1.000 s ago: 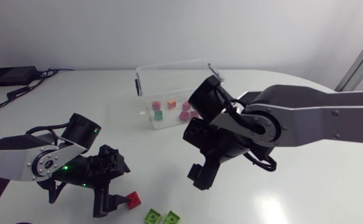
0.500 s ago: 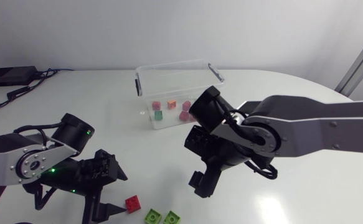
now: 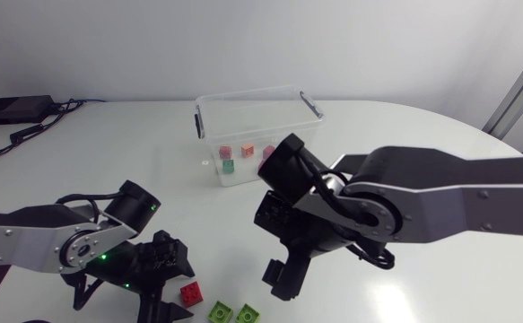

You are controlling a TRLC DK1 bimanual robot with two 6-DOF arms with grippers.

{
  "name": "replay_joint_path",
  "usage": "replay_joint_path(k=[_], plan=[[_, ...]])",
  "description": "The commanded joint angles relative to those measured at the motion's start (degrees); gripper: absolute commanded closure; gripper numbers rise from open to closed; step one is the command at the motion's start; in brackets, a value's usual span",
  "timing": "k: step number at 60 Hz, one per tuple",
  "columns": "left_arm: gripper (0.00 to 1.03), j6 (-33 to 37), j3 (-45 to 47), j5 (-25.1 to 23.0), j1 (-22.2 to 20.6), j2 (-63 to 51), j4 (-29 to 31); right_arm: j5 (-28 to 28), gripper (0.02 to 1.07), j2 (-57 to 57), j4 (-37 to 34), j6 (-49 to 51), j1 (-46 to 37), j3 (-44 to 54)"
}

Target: Place the duplo bricks in the container

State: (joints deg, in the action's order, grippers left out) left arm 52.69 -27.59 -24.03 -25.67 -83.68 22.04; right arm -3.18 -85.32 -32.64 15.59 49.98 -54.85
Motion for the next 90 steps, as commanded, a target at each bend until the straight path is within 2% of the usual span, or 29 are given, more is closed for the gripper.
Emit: replay_joint_path(k=[1,10,14,15,16,24,33,50,67,75,82,90], plan=[[0.28,-1.4,0.7,0.1,-0.6,-2.7,-1.6,0.1,0.07,0.7,-1.1,-1.3,0.5,2.6],[0.62,-2.7,0.6,1.3,-1.2,-7.3,-5.8,0.3,0.07,4.3,-3.1,-0.5,0.2,5.1],[0.87,-3.7,0.3,1.4,-1.0,-7.3,-7.6,0.6,0.07,6.2,-4.4,-0.2,0.1,6.4],[0.89,-3.9,0.3,1.5,-1.0,-7.2,-7.7,0.6,0.07,6.5,-4.5,-0.2,0.1,6.6],[0.96,-4.2,0.2,1.5,-1.0,-6.8,-8.2,0.8,0.07,6.9,-4.8,-0.2,0.1,6.9],[1.00,-4.9,-1.5,1.6,-1.1,-4.1,-6.8,1.2,0.07,11.0,-8.4,0.0,0.6,9.4],[1.00,-4.3,-6.1,1.7,0.4,0.8,-0.2,1.9,0.07,14.3,-12.6,0.6,1.1,11.4],[1.00,-4.3,-14.7,2.2,2.8,5.9,7.2,2.0,0.07,16.2,-14.6,-0.5,3.3,13.7],[1.00,-7.6,-25.9,2.1,5.9,6.3,6.4,3.7,0.10,15.4,-16.2,-0.6,5.2,14.1],[1.00,-12.2,-32.0,2.1,7.9,3.9,1.1,4.3,0.10,14.6,-16.6,-0.6,6.0,14.1],[1.00,-15.4,-39.1,2.2,8.4,-1.2,-3.1,4.9,0.10,13.6,-16.6,-0.6,6.5,14.2],[1.00,-16.7,-50.9,3.4,7.8,-11.4,-3.8,4.9,0.10,12.4,-16.7,-0.7,7.2,14.2]])
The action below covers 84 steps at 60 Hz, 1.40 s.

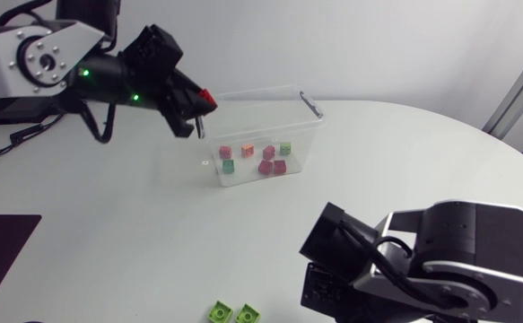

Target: Place the duplo bricks in the container

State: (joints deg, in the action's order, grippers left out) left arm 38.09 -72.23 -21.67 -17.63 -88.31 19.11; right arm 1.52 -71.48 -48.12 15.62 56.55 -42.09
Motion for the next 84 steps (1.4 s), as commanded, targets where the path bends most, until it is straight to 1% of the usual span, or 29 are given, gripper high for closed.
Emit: replay_joint_path(k=[1,10,19,24,26,29,31,32,34,38,44,53,64,72,84], plan=[[1.00,-2.1,-7.1,1.3,-0.4,-7.7,-0.9,0.2,0.10,-1.5,-1.2,-0.7,0.6,1.4],[1.00,-2.7,-18.6,3.7,-0.5,-20.0,-1.5,0.2,0.10,-1.6,-1.5,-0.9,0.6,1.2],[0.99,-2.8,-25.0,5.4,-0.5,-28.1,-1.4,0.2,0.10,-2.1,-1.6,-0.9,0.4,1.2],[0.93,-2.8,-26.7,6.2,-0.5,-30.3,-1.3,0.2,0.10,-2.4,-1.6,-0.9,0.3,1.1],[0.87,-2.8,-27.1,6.3,-0.5,-30.7,-1.1,0.2,0.10,-2.6,-1.5,-0.9,0.3,1.1],[0.67,-2.7,-27.3,6.3,-0.5,-30.9,-0.3,0.2,0.10,-2.7,-1.5,-0.9,0.3,1.0],[0.51,-2.4,-26.6,6.3,-0.5,-30.3,-0.1,0.2,0.09,-2.8,-1.4,-0.9,0.2,1.0],[0.46,-2.4,-26.3,6.3,-0.5,-30.0,-0.1,0.2,0.09,-3.0,-1.4,-1.0,0.2,1.0],[0.30,-2.3,-25.3,6.3,-0.5,-28.8,-0.1,0.2,0.08,-3.2,-1.4,-1.0,0.2,0.9],[0.16,-2.4,-23.9,6.3,-0.3,-26.8,-0.1,0.2,0.07,-3.5,-1.5,-1.0,0.2,0.7],[0.05,-2.3,-21.3,6.3,0.0,-23.0,-0.3,0.1,0.07,-3.9,-1.5,-1.1,0.3,0.3],[0.05,-2.8,-18.4,6.3,1.1,-17.2,-0.1,0.2,0.07,-3.8,-1.6,-1.6,0.7,0.2],[0.05,-2.9,-15.7,6.5,1.5,-11.0,3.1,0.2,0.07,-3.9,-1.2,-2.0,2.2,0.8],[0.05,-2.8,-12.1,6.8,2.0,-6.3,4.3,0.2,0.07,-5.8,-0.9,-2.3,3.6,0.2],[0.05,-2.2,-6.2,7.6,3.6,-1.0,5.4,0.2,0.07,-9.9,1.4,-3.0,5.7,0.1]])
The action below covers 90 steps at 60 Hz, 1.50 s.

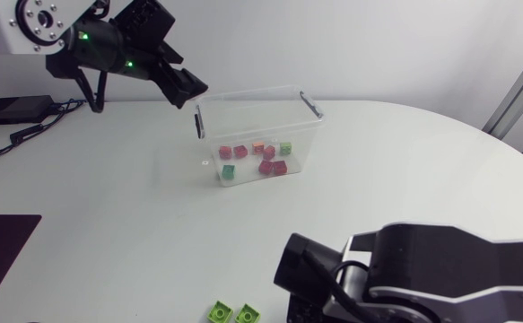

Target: Place the duplo bricks in the container

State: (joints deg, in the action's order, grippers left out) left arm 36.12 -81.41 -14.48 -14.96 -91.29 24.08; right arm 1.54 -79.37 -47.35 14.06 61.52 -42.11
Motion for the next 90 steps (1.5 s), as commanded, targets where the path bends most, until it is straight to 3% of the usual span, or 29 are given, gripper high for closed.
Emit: replay_joint_path(k=[1,13,21,24,32,44,58,65,76,90], plan=[[0.05,-0.1,3.4,0.4,1.1,2.3,0.4,0.2,0.07,-2.4,0.9,-1.5,0.7,0.1],[0.05,0.6,5.9,0.4,2.6,5.1,0.4,-0.2,0.08,-4.8,2.4,-1.6,0.7,0.2],[0.05,0.6,6.7,0.4,2.6,6.5,0.6,-0.3,0.20,-5.9,2.6,-1.6,0.5,0.4],[0.05,0.6,7.1,0.4,2.6,6.8,0.6,-0.3,0.30,-6.1,2.7,-1.6,0.4,0.5],[0.05,1.0,8.0,0.4,2.6,8.5,1.9,0.0,0.81,-6.1,2.9,-1.5,-0.4,0.6],[0.05,4.9,14.4,0.3,0.6,14.7,6.2,-0.3,0.82,-2.9,3.0,-0.9,-2.9,1.1],[0.05,10.4,26.4,0.1,-2.3,22.5,10.6,-1.1,0.82,4.5,0.3,2.2,-11.7,-4.5],[0.05,10.4,30.3,0.0,-2.8,21.6,8.5,-1.9,0.82,6.2,0.4,3.3,-16.5,-9.8],[0.05,10.4,36.1,0.0,-7.9,19.7,7.9,-1.9,0.82,4.7,1.4,4.0,-22.2,-18.8],[0.05,13.1,43.5,0.1,-9.6,19.6,10.6,-1.8,0.82,-1.9,5.7,4.0,-28.0,-31.0]])
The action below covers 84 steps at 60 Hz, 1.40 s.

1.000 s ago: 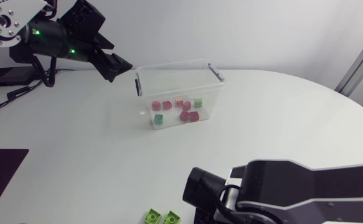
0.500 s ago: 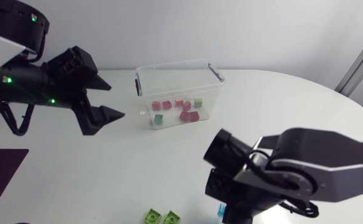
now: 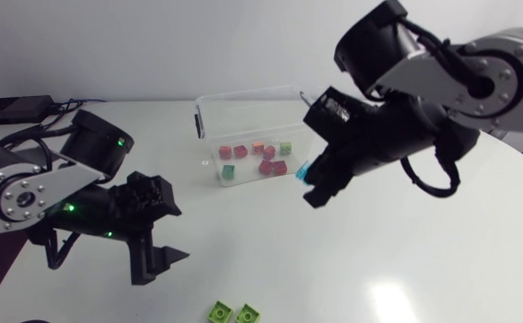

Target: Place the duplo bricks in the container

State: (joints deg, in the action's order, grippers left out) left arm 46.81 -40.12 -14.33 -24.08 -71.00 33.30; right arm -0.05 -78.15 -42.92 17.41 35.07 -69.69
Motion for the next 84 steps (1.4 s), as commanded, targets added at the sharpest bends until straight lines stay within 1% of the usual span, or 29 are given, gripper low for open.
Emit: replay_joint_path(k=[1,4,13,23,30,41,49,56,61,67,70,73,75,77,78,81,84], plan=[[0.05,2.9,2.8,-0.1,-0.6,-0.7,1.9,-0.2,0.82,-3.8,1.7,0.7,-1.8,-4.1],[0.05,3.6,4.3,-0.1,-1.1,-0.2,3.4,-0.2,0.82,-6.0,3.0,0.6,-3.0,-7.0],[0.05,5.8,8.2,-0.1,-2.6,1.1,5.3,0.1,0.82,-12.6,5.5,-0.1,-5.3,-13.9],[0.05,7.1,10.1,-0.2,-4.1,3.9,7.7,0.1,0.82,-19.7,7.6,-0.5,-7.2,-21.7],[0.05,7.6,12.3,-0.3,-5.8,5.4,8.4,0.5,0.82,-25.6,7.6,-1.1,-8.7,-28.8],[0.05,9.0,15.2,-0.6,-7.0,5.4,8.0,0.6,0.81,-34.0,7.6,-1.6,-9.7,-37.3],[0.05,9.8,16.1,-1.0,-7.6,5.7,8.0,0.6,0.81,-37.7,7.3,-1.7,-10.1,-41.5],[0.05,10.4,16.3,-1.9,-7.6,8.2,8.4,0.6,0.80,-40.5,6.7,-1.8,-10.5,-45.1],[0.05,10.2,16.3,-2.6,-8.6,10.4,9.0,0.6,0.80,-42.8,6.1,-1.9,-11.0,-47.5],[0.05,10.1,16.5,-3.3,-9.6,11.7,9.9,0.6,0.71,-45.4,4.9,-2.1,-11.2,-50.0],[0.05,10.1,16.7,-3.4,-10.1,12.2,10.4,0.5,0.62,-46.2,4.9,-2.2,-11.3,-50.7],[0.05,10.1,17.1,-3.4,-10.5,12.7,10.6,0.5,0.47,-47.1,4.2,-2.4,-11.4,-51.7],[0.05,10.1,17.3,-3.5,-10.7,12.8,11.1,0.5,0.30,-47.6,3.4,-2.5,-11.5,-52.6],[0.05,10.1,17.4,-3.6,-10.9,13.0,11.3,0.4,0.18,-47.8,3.3,-2.6,-11.6,-52.6],[0.05,10.1,17.5,-3.6,-11.1,13.1,11.3,0.4,0.13,-47.8,3.3,-2.6,-11.6,-52.6],[0.05,9.9,17.9,-3.7,-12.0,13.3,11.3,0.4,0.07,-47.6,2.9,-2.8,-11.7,-52.6],[0.05,9.7,18.1,-3.7,-12.7,13.3,11.3,0.4,0.07,-47.0,2.8,-3.0,-11.8,-52.2]])
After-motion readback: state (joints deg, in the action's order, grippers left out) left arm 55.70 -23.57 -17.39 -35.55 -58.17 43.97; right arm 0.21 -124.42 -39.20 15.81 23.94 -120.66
